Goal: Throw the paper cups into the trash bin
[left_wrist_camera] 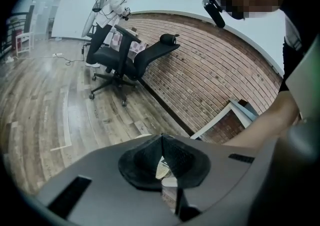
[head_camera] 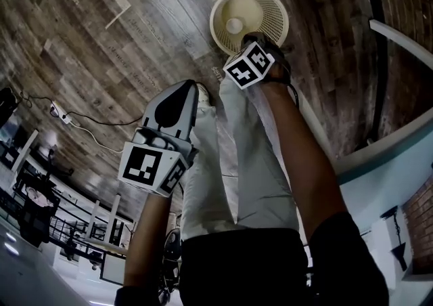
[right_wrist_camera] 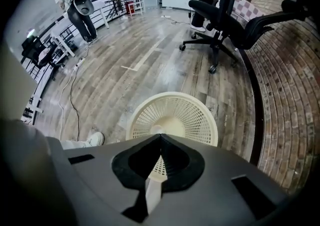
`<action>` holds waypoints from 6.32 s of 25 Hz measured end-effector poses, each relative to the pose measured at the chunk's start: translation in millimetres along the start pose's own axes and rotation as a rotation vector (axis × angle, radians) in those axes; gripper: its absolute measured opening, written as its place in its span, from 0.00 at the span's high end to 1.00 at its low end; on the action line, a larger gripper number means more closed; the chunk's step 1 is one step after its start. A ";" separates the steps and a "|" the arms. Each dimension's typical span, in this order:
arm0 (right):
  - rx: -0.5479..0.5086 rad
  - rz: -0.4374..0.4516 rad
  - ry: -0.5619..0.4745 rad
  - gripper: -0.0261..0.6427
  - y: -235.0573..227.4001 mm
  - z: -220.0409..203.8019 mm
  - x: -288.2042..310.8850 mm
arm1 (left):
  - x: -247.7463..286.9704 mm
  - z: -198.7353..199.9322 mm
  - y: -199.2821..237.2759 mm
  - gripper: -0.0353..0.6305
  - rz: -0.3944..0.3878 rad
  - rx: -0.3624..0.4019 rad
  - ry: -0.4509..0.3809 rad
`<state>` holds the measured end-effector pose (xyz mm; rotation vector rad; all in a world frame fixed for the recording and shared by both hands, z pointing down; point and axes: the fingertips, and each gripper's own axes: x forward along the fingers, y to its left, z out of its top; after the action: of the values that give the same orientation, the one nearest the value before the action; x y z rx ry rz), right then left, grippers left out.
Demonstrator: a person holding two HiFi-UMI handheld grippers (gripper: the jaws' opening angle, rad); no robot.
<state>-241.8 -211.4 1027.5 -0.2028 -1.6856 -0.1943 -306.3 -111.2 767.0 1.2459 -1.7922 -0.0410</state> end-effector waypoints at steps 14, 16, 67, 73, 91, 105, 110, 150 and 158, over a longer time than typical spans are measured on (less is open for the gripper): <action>0.077 -0.077 -0.157 0.95 -11.2 49.5 -128.7 | -53.3 64.7 -17.7 0.94 0.002 0.079 -0.104; 0.076 -0.099 -0.212 0.95 -8.7 65.8 -159.6 | -64.1 76.1 -22.6 0.94 -0.003 0.091 -0.119; 0.302 -0.334 -1.158 0.95 80.8 147.5 -710.4 | -351.9 240.8 -168.9 0.94 -0.166 0.338 -0.642; 0.319 -0.355 -1.209 0.96 105.4 141.9 -732.0 | -386.0 230.9 -180.4 0.94 -0.192 0.389 -0.667; 0.371 -0.440 -1.267 0.95 147.9 112.2 -755.9 | -428.9 202.7 -196.3 0.94 -0.243 0.454 -0.702; 0.377 -0.396 -1.312 0.95 166.4 45.7 -772.6 | -435.1 162.5 -258.5 0.94 -0.221 0.499 -0.698; 0.375 -0.381 -1.328 0.95 176.7 17.2 -780.7 | -442.5 143.8 -281.3 0.94 -0.216 0.493 -0.700; 0.366 -0.337 -1.403 0.96 287.5 -183.4 -820.0 | -507.8 -31.8 -430.4 0.94 -0.240 0.516 -0.708; 0.334 -0.308 -1.417 0.96 318.2 -202.1 -827.7 | -522.3 -67.8 -440.0 0.94 -0.220 0.513 -0.698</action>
<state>131.4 30.5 234.2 0.2596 -3.1210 0.0485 90.6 98.1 247.7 1.9667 -2.3338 -0.1651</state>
